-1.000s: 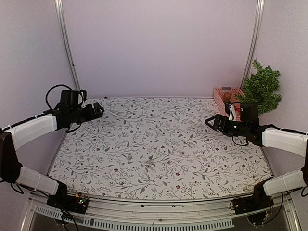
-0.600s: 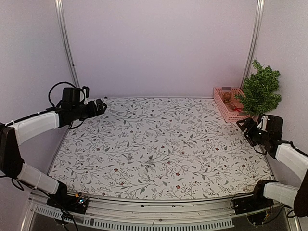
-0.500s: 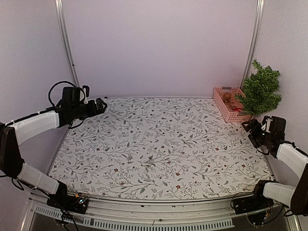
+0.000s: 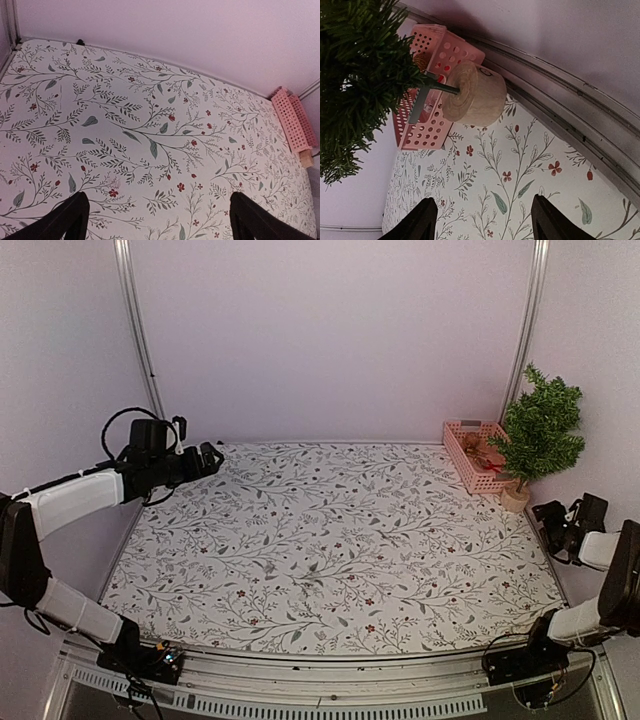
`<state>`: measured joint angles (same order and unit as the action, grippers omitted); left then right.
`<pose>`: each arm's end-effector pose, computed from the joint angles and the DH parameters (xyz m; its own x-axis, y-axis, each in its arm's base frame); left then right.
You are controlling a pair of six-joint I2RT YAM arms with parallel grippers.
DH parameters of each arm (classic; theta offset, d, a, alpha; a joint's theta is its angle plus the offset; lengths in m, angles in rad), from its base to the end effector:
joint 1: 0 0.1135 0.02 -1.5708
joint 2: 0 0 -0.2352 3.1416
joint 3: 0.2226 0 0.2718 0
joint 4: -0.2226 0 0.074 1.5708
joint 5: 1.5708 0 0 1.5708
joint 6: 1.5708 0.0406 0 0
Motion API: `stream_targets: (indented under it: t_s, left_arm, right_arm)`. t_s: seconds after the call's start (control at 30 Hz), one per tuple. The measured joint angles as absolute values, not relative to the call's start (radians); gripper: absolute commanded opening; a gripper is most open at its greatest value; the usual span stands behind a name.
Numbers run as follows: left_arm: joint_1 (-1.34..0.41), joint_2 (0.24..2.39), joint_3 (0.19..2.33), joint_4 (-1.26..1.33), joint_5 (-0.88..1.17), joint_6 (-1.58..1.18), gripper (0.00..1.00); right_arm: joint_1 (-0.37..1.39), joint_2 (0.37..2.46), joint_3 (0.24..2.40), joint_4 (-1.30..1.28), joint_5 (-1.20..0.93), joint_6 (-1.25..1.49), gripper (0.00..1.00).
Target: Decorate the small christmas tree
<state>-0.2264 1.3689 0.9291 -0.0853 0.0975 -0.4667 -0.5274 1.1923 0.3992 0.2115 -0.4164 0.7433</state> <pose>0.3277 -0.0796 0.2280 -0.5737 -0.3274 -0.7508 0.0530 0.8999 -0.4329 0.2284 -0.1140 0.1242 -0.2356 0.8535 -0.4648 0.4451 0.5200 0.7291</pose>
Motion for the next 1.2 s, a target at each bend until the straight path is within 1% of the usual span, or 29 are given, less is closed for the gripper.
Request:
stream_targets:
  t_s: [0.2,0.57,1.2]
  left_arm:
    - [-0.226,1.370,0.931,-0.082,0.102,-0.472,0.99]
    - [-0.226,1.389,0.965,-0.069,0.123,-0.472,0.99]
    - [-0.226,1.433,0.988,-0.048,0.144,-0.477,0.99]
  right_arm:
    - [-0.580,1.364,0.467,0.301,-0.466,0.722,0.64]
    - [-0.569,1.618,0.624,0.398,-0.538,0.678,0.62]
    - [-0.540,1.835,0.767,0.457,-0.570,0.634,0.62]
